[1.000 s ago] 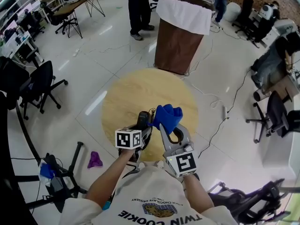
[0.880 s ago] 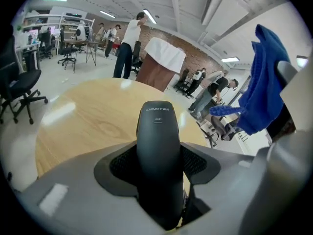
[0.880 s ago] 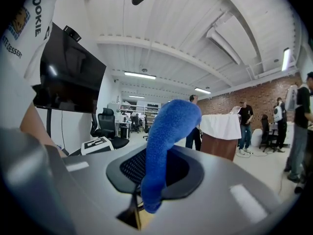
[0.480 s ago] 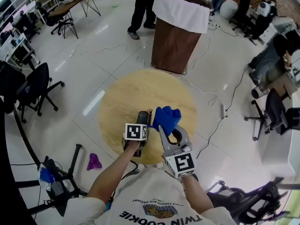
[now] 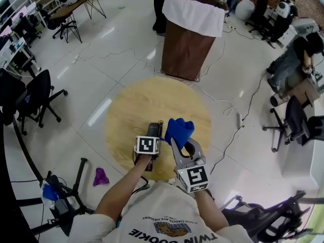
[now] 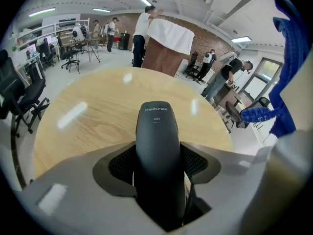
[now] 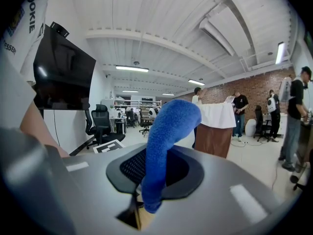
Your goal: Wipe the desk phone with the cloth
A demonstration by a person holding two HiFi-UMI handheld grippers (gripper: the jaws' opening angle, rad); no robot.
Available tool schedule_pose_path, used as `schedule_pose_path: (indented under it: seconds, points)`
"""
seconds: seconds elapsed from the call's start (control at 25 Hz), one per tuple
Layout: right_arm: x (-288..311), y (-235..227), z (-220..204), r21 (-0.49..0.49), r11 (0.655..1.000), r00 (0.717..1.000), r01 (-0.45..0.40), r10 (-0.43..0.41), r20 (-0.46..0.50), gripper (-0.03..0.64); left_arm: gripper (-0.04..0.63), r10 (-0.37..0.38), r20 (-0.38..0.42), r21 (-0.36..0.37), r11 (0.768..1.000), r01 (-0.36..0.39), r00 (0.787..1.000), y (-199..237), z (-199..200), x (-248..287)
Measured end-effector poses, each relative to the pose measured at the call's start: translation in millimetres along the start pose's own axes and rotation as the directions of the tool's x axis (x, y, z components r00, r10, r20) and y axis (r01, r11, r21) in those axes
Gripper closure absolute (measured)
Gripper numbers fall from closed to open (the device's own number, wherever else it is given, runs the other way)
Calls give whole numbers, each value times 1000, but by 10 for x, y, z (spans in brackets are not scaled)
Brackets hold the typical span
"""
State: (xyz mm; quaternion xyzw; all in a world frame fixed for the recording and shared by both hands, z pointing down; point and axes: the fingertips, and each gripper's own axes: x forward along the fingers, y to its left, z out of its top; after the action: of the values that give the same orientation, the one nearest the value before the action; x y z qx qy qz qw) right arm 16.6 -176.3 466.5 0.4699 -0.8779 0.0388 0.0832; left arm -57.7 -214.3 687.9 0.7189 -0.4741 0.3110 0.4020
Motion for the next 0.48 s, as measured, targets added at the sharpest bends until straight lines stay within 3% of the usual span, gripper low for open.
schedule_pose_path:
  seconds: [0.16,0.48]
  points:
    - [2,18,-14,2,1000,1000,1,-1,-2,554,293,-34,-15,7,999,34,999,-47,-28,43]
    - [-115,22,-21,-9,1000,999,30,-30,-10,554,295,-46,41,-2,999,47,998,-68,15,20]
